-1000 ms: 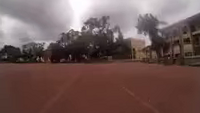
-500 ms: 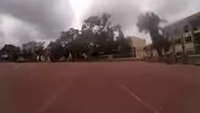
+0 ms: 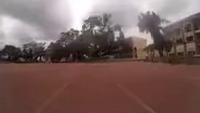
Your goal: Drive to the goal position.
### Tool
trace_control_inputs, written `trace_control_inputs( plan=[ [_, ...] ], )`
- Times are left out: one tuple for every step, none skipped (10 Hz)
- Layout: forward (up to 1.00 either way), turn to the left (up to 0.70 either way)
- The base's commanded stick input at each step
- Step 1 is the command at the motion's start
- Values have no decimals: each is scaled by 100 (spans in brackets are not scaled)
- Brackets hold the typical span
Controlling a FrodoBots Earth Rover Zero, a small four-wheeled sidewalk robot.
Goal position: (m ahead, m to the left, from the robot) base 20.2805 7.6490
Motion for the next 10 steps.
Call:
trace_control_inputs(
  plan=[
    [70,0],
    [70,0],
    [70,0],
    [70,0],
    [70,0],
    [70,0],
    [70,0],
    [70,0],
    [70,0],
    [70,0]
  ],
)
